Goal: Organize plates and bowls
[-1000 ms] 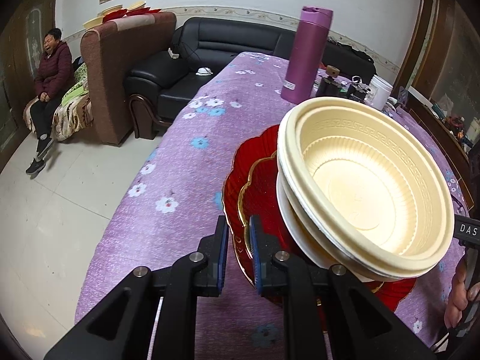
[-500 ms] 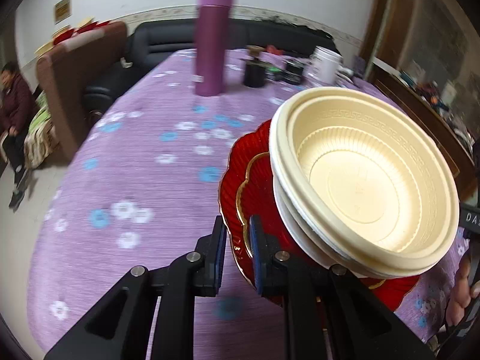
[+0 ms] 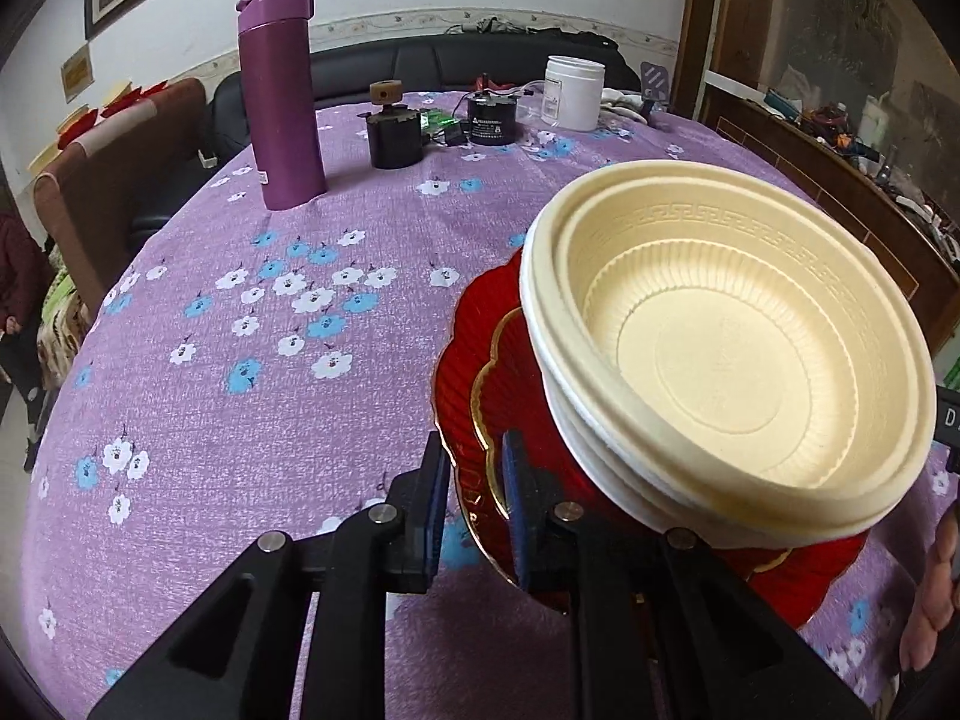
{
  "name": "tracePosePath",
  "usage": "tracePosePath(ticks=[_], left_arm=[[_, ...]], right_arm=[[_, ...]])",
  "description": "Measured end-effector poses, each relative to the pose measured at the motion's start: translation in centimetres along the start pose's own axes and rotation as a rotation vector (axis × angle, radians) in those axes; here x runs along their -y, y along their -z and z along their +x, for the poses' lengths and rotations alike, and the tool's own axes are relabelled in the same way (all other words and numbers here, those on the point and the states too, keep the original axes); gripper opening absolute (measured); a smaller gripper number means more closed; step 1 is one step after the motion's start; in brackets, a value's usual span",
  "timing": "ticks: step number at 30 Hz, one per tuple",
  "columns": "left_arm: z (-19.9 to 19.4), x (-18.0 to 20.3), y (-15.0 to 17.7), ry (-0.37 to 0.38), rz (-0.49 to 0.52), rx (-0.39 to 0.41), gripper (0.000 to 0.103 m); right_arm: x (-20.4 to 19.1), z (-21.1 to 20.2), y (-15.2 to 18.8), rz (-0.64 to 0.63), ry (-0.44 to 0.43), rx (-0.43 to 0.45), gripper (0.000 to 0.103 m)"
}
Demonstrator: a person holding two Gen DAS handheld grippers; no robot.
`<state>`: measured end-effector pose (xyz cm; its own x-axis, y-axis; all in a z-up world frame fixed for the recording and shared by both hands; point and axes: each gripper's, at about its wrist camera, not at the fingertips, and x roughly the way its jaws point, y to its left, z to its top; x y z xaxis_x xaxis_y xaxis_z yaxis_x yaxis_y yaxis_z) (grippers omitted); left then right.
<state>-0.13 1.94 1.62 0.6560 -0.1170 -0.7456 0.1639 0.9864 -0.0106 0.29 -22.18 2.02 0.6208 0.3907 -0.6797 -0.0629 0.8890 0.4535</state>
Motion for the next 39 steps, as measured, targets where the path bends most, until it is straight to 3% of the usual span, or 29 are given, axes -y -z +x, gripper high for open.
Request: tracePosePath(ticks=[3, 7, 19, 30, 39], left_arm=[[0.1, 0.5, 0.3, -0.04, 0.006, 0.032, 0.018], [0.1, 1.1, 0.5, -0.067, 0.01, 0.057, 0.029], [0.1, 1.0, 0.5, -0.059, 0.001, 0.053, 0.033], [0.2, 1.2, 0.6, -0.043, 0.004, 0.04, 0.038], [-0.2, 1.0, 1.1, -0.026, -0.01, 0.04, 0.054]], right_arm=[[0.0, 0.3, 0.2, -0.014, 0.023, 0.016, 0.018], [0.2, 1.0, 0.5, -0.014, 0.028, 0.014, 0.018], [-0.3, 1.2, 1.0, -0.046, 0.065, 0.054, 0.019], [-0.6, 0.7, 1.3, -0.033, 0.059, 0.047, 0.025], [-0.8, 0.1, 2.1, -0.038, 0.061, 0.042, 0.027]])
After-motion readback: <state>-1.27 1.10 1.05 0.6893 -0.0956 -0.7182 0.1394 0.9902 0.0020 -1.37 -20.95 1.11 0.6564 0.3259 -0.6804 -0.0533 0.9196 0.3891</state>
